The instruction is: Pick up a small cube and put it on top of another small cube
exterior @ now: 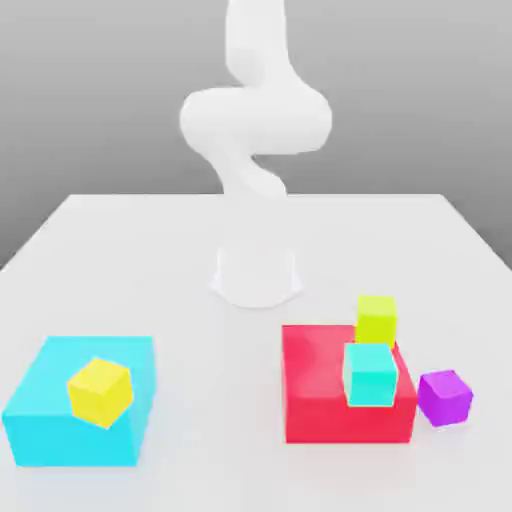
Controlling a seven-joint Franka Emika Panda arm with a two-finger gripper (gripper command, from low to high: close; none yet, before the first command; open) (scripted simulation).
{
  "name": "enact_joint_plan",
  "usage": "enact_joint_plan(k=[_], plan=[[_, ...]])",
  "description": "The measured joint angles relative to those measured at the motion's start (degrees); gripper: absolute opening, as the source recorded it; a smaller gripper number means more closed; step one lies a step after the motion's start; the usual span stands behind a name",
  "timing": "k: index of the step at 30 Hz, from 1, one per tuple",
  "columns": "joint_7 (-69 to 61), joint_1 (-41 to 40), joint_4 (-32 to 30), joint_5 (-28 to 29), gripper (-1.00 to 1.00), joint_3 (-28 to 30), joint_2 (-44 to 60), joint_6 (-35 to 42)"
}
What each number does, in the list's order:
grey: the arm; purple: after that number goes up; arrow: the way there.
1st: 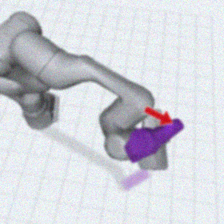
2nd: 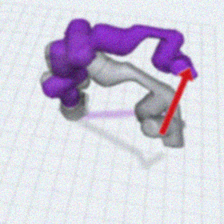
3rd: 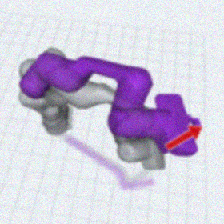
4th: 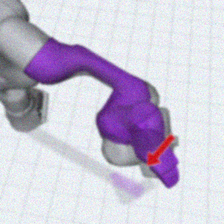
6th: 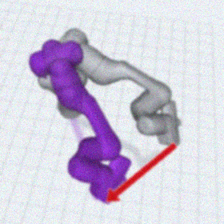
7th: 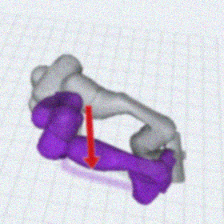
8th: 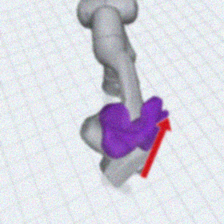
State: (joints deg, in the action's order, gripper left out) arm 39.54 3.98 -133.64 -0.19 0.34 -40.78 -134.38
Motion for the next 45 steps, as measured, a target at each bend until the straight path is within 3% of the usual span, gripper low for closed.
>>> enact_joint_plan(k=[11,21,29,30,37,45], plan=[[-28.5,16.1,-8.3,-1.6,0.00,-0.1,22.4,-11.6],[-52.2,27.5,-15.7,-0.5,0.00,-4.7,42.5,-22.0],[-55.9,30.3,-16.1,5.0,0.00,-3.6,58.9,-33.4],[-55.6,30.7,-15.8,5.3,-1.00,-3.2,60.4,-34.6],[-55.5,30.7,-15.8,5.5,-1.00,-3.2,60.5,-34.6],[-56.7,29.1,-19.3,0.4,-1.00,-5.3,45.3,-22.9]])
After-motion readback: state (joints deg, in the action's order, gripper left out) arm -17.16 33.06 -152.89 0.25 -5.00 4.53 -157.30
